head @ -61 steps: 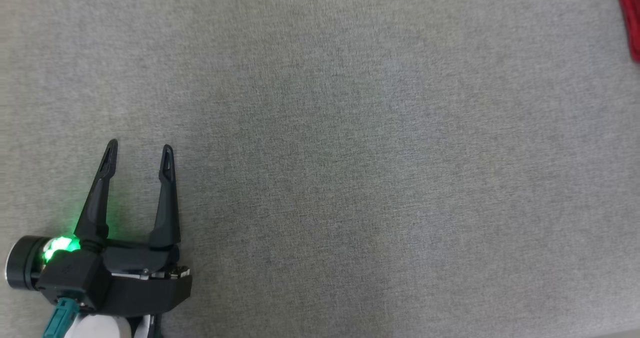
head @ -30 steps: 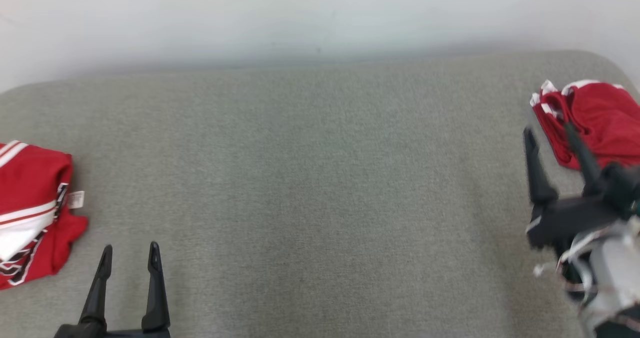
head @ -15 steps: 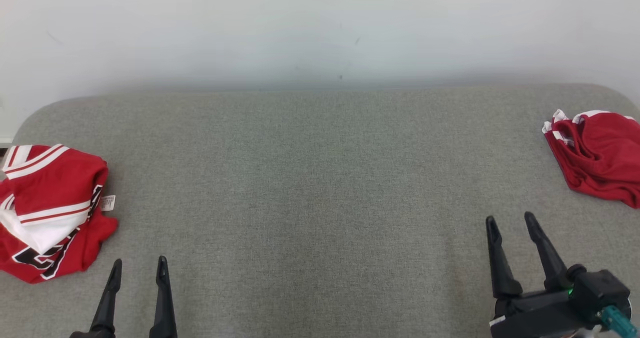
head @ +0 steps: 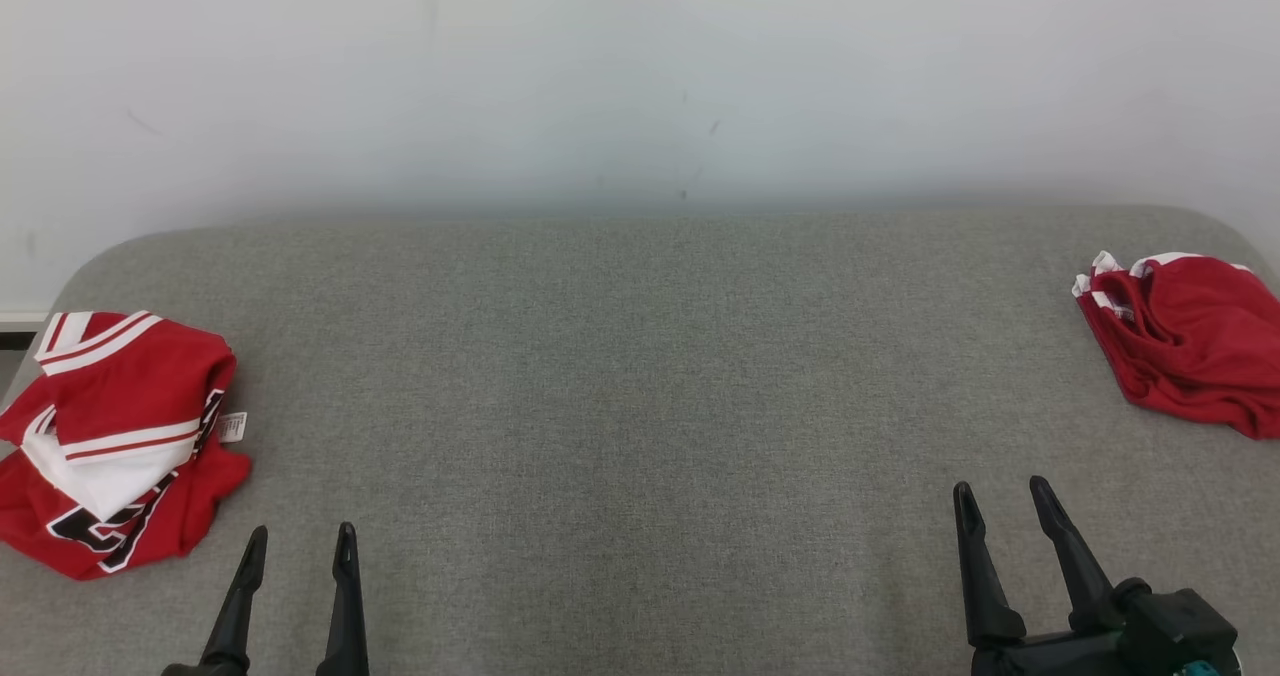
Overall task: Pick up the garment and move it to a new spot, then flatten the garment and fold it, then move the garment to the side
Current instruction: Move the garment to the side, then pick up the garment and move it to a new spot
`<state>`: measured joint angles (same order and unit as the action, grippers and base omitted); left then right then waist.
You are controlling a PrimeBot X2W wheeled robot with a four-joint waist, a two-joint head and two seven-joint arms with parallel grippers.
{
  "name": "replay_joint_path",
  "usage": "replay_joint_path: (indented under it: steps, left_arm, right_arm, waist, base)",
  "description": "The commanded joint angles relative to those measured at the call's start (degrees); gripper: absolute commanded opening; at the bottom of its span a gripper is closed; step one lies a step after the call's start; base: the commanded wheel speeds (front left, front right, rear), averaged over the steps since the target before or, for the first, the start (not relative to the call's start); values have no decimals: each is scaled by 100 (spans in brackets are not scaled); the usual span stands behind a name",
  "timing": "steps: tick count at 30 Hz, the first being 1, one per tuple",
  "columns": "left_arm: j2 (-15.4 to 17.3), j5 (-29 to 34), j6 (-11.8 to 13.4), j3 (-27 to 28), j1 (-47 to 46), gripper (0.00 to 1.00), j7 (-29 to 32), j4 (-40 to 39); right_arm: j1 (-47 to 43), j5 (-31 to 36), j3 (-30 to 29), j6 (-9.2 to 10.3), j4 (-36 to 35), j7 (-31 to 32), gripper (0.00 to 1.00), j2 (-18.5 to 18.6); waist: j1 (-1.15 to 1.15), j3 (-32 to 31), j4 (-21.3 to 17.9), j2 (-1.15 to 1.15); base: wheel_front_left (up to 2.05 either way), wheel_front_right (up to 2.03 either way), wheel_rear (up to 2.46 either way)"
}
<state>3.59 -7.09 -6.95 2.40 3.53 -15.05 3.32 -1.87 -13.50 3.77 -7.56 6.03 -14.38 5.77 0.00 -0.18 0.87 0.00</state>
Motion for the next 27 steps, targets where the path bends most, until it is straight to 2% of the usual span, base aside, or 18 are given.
replay_joint_path:
  steps: [1, 21, 27]
  left_arm:
    - [8, -34, 4, 9, 85, 100, -18, 19]
    - [32, -15, -25, 59, 117, 100, -18, 46]
    - [44, 9, -8, 88, 54, 100, -18, 104]
  right_arm:
    - [-74, 23, -22, 16, -19, -9, 100, -44]
    - [-104, 96, -75, 17, 148, -48, 100, -187]
    - [-82, 111, -60, 17, 194, -54, 100, -192]
  waist:
    - [0, -9, 4, 0]
    - [0, -45, -29, 0]
    - [0, -27, 132, 0]
  base:
    - [0, 0, 0]
    - [0, 0, 0]
    - [0, 0, 0]
